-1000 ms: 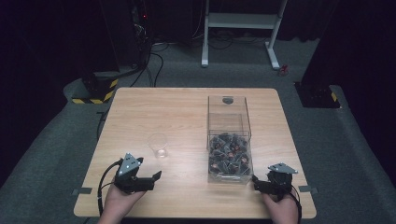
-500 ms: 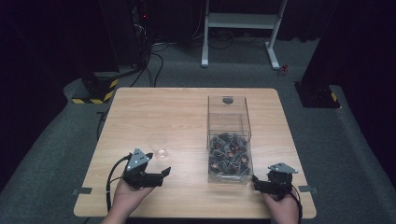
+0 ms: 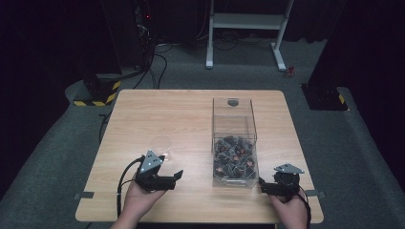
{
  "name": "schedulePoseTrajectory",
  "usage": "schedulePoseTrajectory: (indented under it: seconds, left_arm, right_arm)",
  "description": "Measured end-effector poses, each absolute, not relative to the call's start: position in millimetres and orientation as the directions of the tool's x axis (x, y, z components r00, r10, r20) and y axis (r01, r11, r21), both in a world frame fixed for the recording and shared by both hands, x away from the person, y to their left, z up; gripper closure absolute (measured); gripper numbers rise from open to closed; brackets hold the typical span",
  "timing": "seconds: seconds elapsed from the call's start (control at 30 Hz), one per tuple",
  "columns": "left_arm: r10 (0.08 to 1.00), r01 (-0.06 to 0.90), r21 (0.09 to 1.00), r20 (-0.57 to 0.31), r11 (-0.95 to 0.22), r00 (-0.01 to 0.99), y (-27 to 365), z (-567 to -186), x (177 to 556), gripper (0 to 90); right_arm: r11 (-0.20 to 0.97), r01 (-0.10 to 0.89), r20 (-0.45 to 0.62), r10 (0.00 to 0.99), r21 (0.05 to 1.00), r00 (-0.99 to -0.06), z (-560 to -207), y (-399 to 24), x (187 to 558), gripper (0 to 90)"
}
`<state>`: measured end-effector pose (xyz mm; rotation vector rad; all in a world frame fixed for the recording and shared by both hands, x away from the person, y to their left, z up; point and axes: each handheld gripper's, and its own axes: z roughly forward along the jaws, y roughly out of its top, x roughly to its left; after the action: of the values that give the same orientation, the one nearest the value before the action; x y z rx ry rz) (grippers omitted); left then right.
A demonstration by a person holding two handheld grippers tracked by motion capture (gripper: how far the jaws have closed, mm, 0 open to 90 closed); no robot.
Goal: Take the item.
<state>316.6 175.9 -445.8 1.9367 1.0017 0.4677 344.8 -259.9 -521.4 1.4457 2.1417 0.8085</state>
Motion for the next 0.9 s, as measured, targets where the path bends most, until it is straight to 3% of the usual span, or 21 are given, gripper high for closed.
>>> schedulePoseTrajectory:
  seconds: [0.9]
  left_arm:
    - [0.760, 0.440, 0.849, -0.073, -0.292, 0.645, 151.1, -433.9, 324.8, 14.0]
  right_arm:
    - [0.268, 0.667, -0.009, 0.931, 0.695, -0.365, -524.5, -263.3, 344.4, 7.3]
